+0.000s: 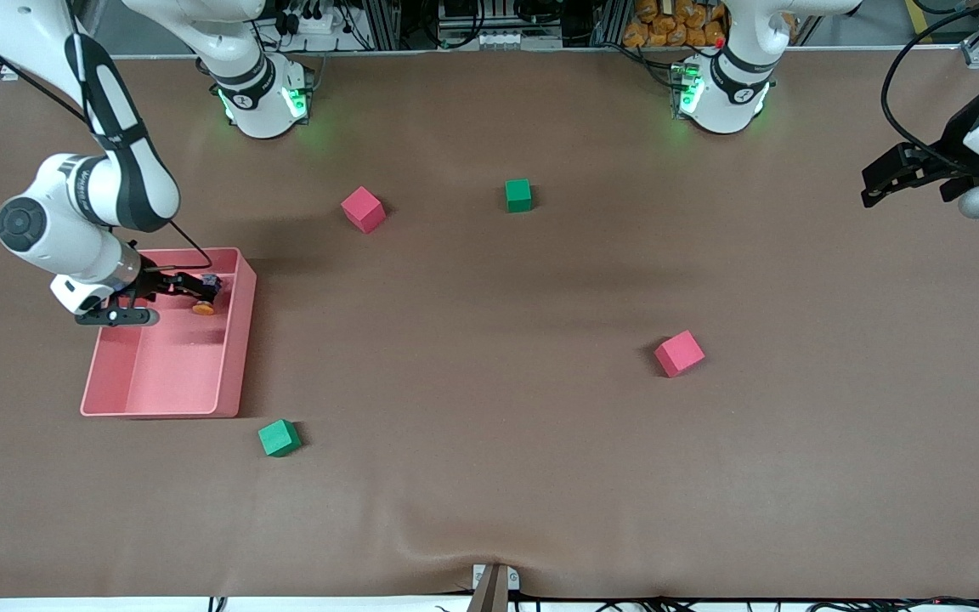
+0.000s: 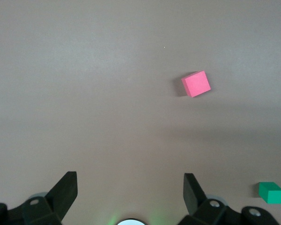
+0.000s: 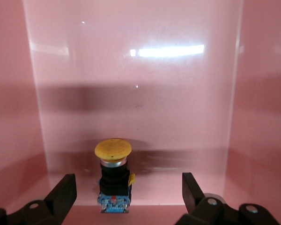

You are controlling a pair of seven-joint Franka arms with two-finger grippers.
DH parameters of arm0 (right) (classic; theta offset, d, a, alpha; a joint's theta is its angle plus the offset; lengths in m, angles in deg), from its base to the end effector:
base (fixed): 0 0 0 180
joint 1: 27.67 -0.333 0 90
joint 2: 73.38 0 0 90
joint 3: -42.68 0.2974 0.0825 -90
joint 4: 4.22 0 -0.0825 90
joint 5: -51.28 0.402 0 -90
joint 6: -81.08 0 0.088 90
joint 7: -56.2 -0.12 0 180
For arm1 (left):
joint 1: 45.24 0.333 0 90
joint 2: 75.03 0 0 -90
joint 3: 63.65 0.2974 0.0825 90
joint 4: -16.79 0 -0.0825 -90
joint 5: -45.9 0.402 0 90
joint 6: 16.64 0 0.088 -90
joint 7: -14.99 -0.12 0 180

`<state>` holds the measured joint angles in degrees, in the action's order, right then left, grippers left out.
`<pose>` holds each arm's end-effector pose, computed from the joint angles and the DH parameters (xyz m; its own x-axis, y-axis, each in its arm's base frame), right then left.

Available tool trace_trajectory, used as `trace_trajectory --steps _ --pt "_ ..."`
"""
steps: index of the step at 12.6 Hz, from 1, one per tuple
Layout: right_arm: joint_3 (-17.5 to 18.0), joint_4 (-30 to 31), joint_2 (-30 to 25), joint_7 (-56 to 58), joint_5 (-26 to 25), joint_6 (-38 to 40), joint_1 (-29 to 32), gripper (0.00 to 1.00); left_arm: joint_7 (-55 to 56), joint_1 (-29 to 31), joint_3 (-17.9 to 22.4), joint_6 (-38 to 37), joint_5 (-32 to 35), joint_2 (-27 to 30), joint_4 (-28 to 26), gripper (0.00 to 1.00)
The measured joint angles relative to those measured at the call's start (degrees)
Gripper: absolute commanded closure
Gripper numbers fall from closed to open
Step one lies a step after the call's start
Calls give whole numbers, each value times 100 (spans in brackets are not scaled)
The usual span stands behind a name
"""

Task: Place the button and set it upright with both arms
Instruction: 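Grasp the yellow-capped button in the tray with the right gripper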

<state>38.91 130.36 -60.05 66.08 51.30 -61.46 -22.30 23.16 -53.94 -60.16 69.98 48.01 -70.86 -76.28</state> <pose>0.5021 -0.0822 0.1792 0.9955 0.0137 -0.0943 0.0136 -0.9999 -0.0012 0.5425 -0.0437 0.6024 0.9980 0.0535 -0.0349 0.0521 -0.9979 -0.0377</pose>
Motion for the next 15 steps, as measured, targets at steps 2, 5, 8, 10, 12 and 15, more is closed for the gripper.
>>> trace_trajectory --steps 2,5,8,10,12,15 --pt "4 32 274 -5 6 -140 0 0 0 0 -2 -10 0 -9 -7 0" --pt "26 105 466 -18 186 -181 -12 0 0 0 -2 -10 0 -10 -7 0" --pt "39 225 511 -41 366 -183 -22 9 0 2 -1 -10 0 -10 -6 0" --pt "39 263 547 -109 416 -202 -22 85 0 2 -1 -10 0 -10 -6 0" --pt "34 259 544 -149 416 -219 -24 100 0 2 -1 -10 0 -10 -6 0" --pt "45 246 479 -151 421 -153 -95 100 0 2 0 -10 0 -10 -6 0"
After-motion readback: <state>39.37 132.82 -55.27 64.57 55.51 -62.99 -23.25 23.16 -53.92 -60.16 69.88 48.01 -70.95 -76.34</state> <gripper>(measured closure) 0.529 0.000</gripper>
